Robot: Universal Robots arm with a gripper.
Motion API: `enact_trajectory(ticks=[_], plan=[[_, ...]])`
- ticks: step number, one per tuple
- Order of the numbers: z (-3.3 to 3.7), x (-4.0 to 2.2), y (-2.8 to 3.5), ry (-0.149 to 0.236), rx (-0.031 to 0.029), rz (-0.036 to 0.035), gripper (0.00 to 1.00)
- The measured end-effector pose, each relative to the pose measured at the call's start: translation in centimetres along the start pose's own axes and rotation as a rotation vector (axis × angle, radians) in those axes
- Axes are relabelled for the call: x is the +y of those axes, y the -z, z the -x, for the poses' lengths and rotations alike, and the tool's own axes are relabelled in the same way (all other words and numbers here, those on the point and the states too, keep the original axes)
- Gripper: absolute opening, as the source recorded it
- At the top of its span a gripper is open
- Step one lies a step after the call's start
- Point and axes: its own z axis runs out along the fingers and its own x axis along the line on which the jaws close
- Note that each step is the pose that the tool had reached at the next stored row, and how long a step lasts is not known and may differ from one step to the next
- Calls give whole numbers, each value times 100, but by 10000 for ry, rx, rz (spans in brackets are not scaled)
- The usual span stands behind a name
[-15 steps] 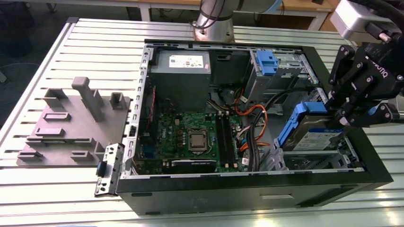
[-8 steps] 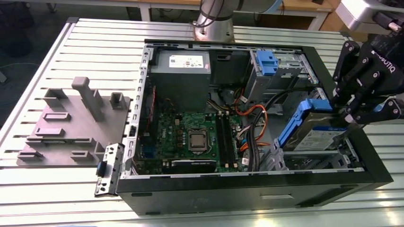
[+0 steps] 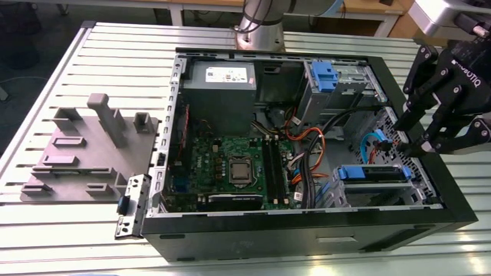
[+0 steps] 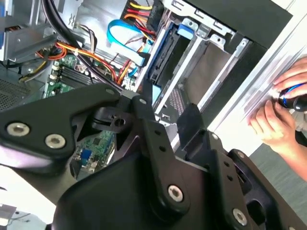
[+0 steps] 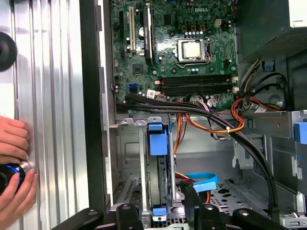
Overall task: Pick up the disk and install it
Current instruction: 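Insert the disk into the insertion slot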
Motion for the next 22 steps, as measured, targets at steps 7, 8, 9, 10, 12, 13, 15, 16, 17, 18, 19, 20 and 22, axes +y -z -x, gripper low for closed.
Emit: enact_trajectory(ticks=[7, 8, 9, 10, 12, 13, 15, 16, 17, 18, 19, 20, 22], plan=[[-3, 40, -45, 46, -120, -188, 48], [-1, 41, -53, 70, -133, -213, 48], [7, 41, -60, 94, -134, -229, 48], [22, 42, -68, 118, -134, -236, 48], [55, 44, -81, 155, -136, -242, 48], [73, 45, -90, 174, -138, -246, 48], [101, 47, -111, 226, -135, -261, 48], [111, 47, -126, 261, -138, -268, 48], [115, 47, -139, 292, -139, -271, 48], [119, 47, -153, 319, -138, -273, 48], [123, 47, -166, 347, -138, -273, 48], [128, 47, -175, 374, -135, -274, 48], [136, 46, -187, 413, -135, -274, 48]])
